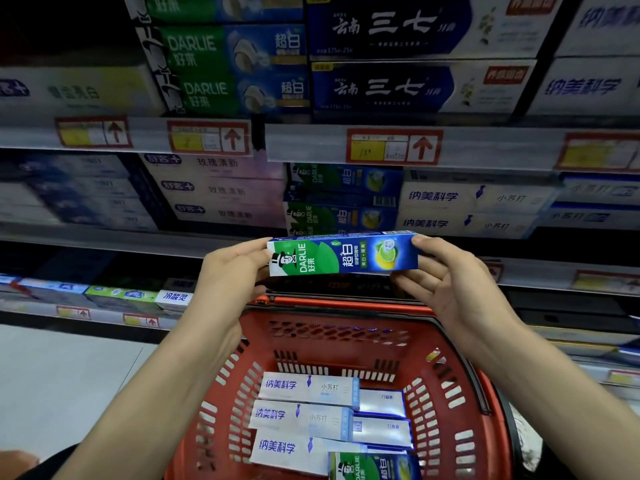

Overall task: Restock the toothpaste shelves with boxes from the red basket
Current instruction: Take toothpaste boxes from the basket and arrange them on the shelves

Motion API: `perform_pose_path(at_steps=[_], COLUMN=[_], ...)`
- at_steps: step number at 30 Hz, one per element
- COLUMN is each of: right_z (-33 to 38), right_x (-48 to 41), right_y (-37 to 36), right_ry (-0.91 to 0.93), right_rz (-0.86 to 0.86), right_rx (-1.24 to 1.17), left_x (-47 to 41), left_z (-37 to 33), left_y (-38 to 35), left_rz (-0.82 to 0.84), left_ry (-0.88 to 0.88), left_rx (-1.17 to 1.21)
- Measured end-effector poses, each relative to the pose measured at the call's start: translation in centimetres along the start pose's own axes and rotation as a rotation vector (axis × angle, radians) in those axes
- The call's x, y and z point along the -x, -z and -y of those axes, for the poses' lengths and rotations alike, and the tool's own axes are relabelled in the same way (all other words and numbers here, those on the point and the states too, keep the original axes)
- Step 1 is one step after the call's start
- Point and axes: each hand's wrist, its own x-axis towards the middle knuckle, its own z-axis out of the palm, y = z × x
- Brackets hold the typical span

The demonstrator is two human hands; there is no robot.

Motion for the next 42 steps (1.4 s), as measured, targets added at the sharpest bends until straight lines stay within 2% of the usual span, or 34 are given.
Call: perform_pose_path(at_steps=[6, 11, 19, 25, 33, 42], right_z=[-0.1, -0.5, 0.5, 0.7, 1.1, 0.9], right_x=[0.0, -0.2, -1.1, -1.8, -3.5, -4.4], right_y=[-0.1, -0.6, -1.1, -1.7, -1.8, -2.3], right_ry=[0.023, 0.196, 0.377, 0.466, 0.464, 0.330], right_rz=[-0.005, -0.074, -0.127, -0.061, -0.003, 0.095], right_rx=[0.047, 0.268, 0.409, 0.519, 0.651, 0.693], left_x=[-0.6, -1.4, -2.4, -4.5, -6.4, -6.1], left_z=[0.4, 0.5, -1.0, -1.6, -2.2, -2.2], left_y=[-0.1, -0.4, -2.2, -3.2, -4.6, -4.7], left_rz=[-0.044, -0.079, -0.159, -0.200, -0.104, -0.059], left_ry=[-0.015, -0.041, -0.257, -0.329, -0.336, -0.280], left_rx=[0.023, 0.076, 0.054, 0.021, -0.105, -0.139])
